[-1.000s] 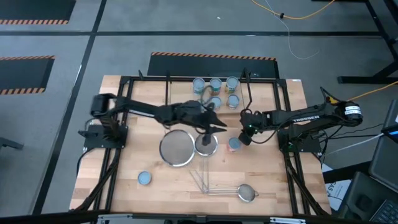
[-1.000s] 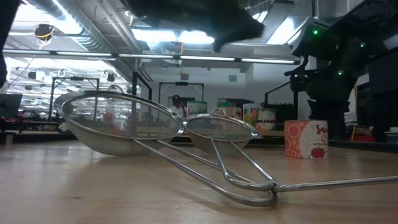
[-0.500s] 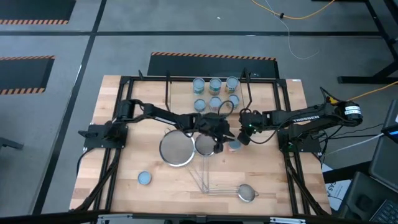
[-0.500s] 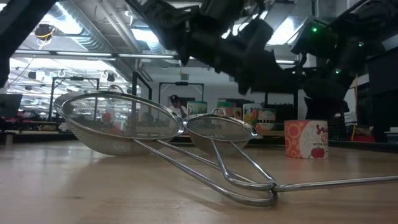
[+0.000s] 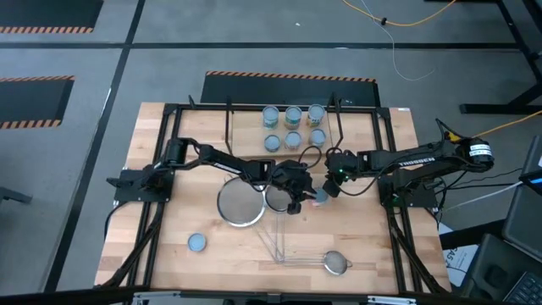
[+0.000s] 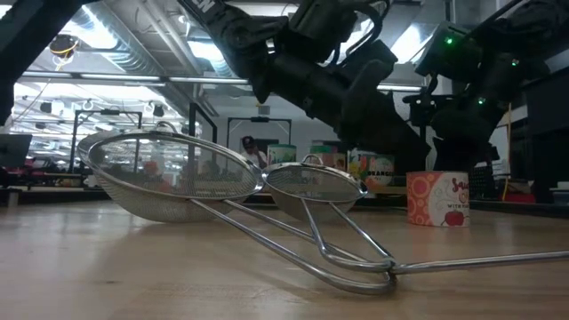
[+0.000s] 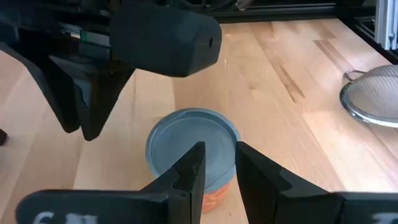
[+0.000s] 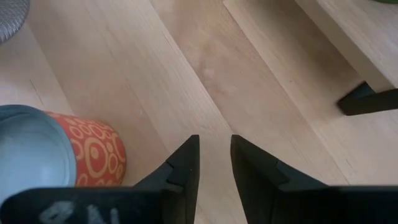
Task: Pick and place cans onto a shelf
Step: Put the canned meatballs on the shelf
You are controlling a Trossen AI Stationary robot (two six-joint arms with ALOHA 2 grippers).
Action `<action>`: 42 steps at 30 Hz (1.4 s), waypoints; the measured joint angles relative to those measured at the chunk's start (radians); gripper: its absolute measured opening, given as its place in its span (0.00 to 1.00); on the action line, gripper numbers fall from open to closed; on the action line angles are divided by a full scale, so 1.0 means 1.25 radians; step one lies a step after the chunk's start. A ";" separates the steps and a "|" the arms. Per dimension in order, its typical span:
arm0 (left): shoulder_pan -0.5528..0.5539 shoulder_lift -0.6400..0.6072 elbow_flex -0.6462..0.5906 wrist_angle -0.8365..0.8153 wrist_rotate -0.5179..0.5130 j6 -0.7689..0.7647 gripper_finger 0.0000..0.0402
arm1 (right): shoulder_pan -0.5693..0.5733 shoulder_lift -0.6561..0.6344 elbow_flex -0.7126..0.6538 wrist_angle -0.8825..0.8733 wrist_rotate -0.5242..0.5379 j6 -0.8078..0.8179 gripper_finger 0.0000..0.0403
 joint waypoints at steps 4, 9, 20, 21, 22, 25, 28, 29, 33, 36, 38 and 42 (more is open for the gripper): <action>-0.002 0.000 0.000 0.003 0.004 -0.003 0.20 | 0.000 0.000 0.000 0.000 0.000 0.001 0.24; -0.010 0.000 0.000 0.004 0.014 -0.004 0.20 | 0.000 0.000 0.000 0.020 0.000 0.000 0.24; -0.012 0.000 0.000 -0.033 0.031 -0.005 0.20 | 0.001 0.000 0.000 0.026 -0.061 -0.003 0.24; -0.013 0.000 0.000 -0.040 0.029 -0.005 0.20 | 0.001 0.000 0.000 0.026 -0.073 -0.003 0.24; -0.014 0.000 0.000 -0.044 0.024 -0.005 0.20 | 0.001 0.000 0.000 0.026 -0.083 -0.003 0.24; -0.019 0.000 0.000 -0.046 0.005 -0.005 0.20 | 0.001 0.000 0.000 0.025 -0.120 -0.007 0.24; -0.019 0.000 0.000 -0.047 -0.012 -0.006 0.20 | 0.001 0.000 0.000 0.024 -0.165 -0.025 0.24; -0.019 0.000 0.000 -0.047 -0.022 -0.008 0.20 | 0.001 0.000 0.000 0.024 -0.178 -0.027 0.24; -0.018 0.000 0.000 -0.051 -0.065 -0.021 0.20 | 0.001 0.000 0.000 0.024 -0.238 -0.030 0.24; -0.017 0.000 0.000 -0.052 -0.083 -0.020 0.20 | 0.001 0.000 0.000 0.024 -0.286 -0.042 0.24; -0.016 0.000 0.000 -0.052 -0.097 -0.020 0.20 | 0.001 0.000 0.000 0.024 -0.306 -0.041 0.24; -0.016 0.000 0.000 -0.052 -0.118 -0.020 0.20 | 0.001 0.000 0.000 0.023 -0.338 -0.039 0.24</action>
